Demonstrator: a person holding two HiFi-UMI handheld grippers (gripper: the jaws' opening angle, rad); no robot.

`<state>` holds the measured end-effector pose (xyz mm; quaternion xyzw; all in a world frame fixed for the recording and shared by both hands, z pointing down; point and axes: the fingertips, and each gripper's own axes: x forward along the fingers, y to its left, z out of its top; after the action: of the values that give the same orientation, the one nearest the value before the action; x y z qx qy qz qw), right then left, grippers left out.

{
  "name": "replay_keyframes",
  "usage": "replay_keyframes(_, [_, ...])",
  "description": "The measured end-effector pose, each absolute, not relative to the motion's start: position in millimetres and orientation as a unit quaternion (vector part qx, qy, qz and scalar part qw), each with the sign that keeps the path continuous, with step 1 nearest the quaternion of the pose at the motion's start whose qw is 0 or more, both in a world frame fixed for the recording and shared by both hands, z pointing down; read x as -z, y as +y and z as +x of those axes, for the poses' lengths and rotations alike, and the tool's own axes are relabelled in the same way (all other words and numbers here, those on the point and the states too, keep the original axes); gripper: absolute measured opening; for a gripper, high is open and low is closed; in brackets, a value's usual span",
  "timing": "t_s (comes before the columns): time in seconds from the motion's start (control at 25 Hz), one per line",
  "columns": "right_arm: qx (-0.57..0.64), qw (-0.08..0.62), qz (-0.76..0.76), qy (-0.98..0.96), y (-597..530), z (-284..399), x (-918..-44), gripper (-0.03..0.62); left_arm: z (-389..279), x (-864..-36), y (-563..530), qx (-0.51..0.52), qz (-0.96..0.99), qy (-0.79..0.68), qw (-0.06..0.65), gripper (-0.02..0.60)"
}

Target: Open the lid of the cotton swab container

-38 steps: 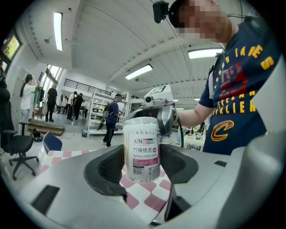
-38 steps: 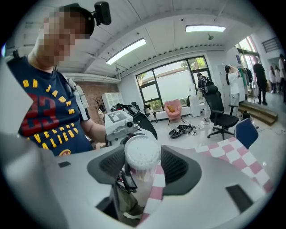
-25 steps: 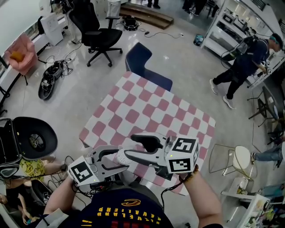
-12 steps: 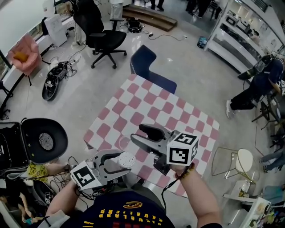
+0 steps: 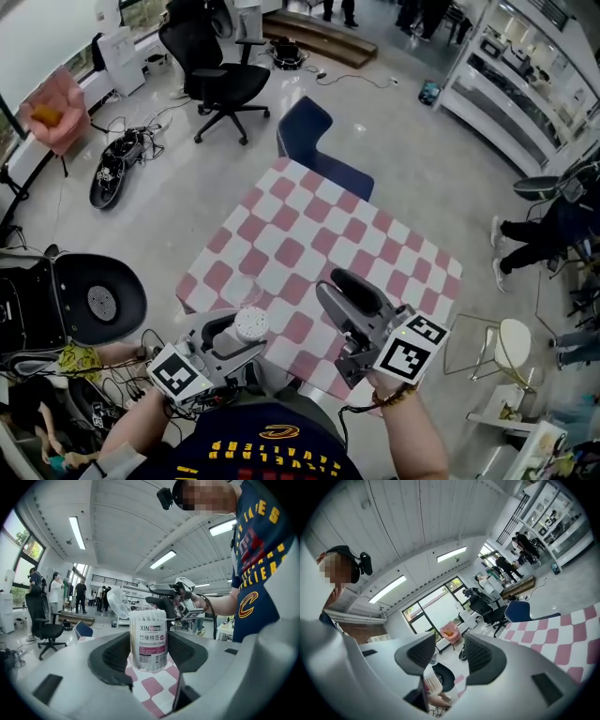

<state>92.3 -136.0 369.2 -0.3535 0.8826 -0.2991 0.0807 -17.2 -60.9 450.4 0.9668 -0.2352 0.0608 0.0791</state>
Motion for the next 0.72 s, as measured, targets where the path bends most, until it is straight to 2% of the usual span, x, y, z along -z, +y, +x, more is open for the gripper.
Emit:
replay_keyframes(0.16, [0.287,0.06,-0.394,0.871,-119,106,-388,0.123,-19,-448,-68,-0.059,0.96,-0.264,0.071,0.252])
replay_keyframes(0.28, [0.284,0.038,-0.429,0.857,-108,116,-403,0.011,-18,-441,-72,-0.052,0.956,-0.28,0.067,0.252])
replay_keyframes(0.72, [0.203,-0.042,-0.476,0.855,-82,115,-426,0.011,-10,-425,-78,-0.047,0.954,-0.294,0.036,0.252])
